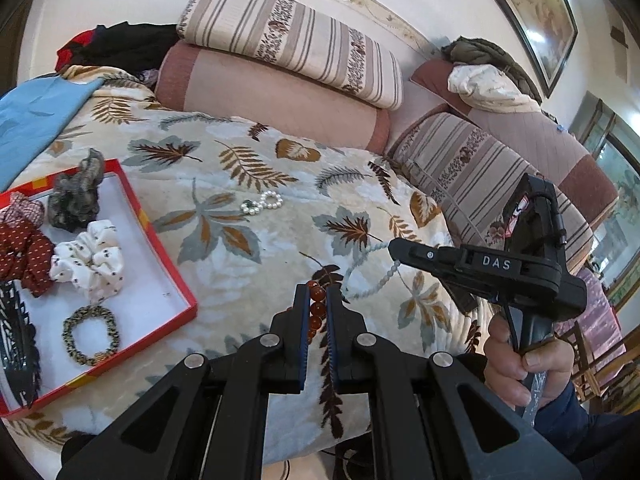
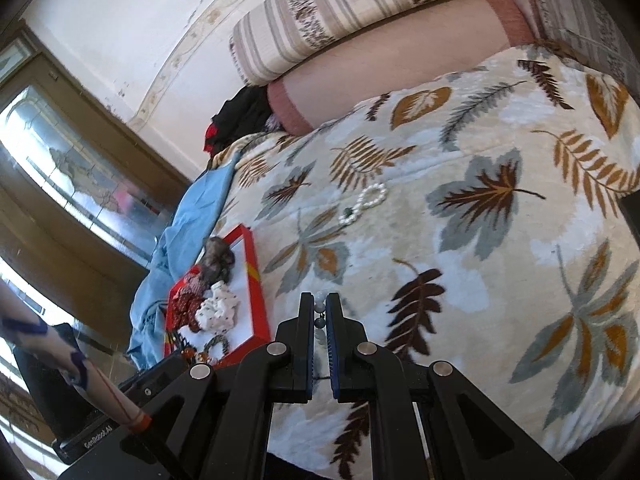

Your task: Organize jewelry

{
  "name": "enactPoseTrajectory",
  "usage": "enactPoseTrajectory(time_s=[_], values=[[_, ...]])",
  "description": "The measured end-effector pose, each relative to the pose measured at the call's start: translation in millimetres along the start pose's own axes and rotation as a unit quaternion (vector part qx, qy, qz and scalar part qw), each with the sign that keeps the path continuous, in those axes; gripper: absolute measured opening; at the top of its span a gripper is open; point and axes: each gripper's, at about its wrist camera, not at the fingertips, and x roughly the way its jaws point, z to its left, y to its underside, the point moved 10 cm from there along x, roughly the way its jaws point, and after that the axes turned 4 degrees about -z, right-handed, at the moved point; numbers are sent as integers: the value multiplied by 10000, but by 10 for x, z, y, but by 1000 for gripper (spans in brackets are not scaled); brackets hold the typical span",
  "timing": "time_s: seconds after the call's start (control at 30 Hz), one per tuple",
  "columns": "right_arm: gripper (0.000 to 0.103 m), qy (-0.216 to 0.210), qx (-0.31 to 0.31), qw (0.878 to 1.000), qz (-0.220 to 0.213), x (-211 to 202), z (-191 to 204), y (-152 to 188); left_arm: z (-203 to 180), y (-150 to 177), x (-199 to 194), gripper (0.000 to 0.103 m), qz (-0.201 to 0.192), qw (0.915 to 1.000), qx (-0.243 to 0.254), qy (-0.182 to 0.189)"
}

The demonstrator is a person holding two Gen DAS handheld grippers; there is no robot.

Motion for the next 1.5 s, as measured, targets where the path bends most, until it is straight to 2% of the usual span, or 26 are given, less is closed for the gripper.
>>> enactPoseTrajectory(time_s=[0.47, 0.9, 1.27, 1.5], values=[[6, -369, -756, 9953, 470, 359, 857, 263, 668, -223, -563, 7, -550, 9966, -419, -444], [6, -652, -1250, 9867, 808, 754, 1591, 417, 1260, -212, -873, 7, -801, 9898, -850, -813], [6, -622, -1566, 9775, 1269, 1257, 1913, 765, 1696, -84, -918, 7, -784, 9837, -1232, -1052], [6, -485, -1644, 9732, 1532, 1557, 1873, 975, 1930, 25, -812, 7, -651, 9814, -1379, -1168]])
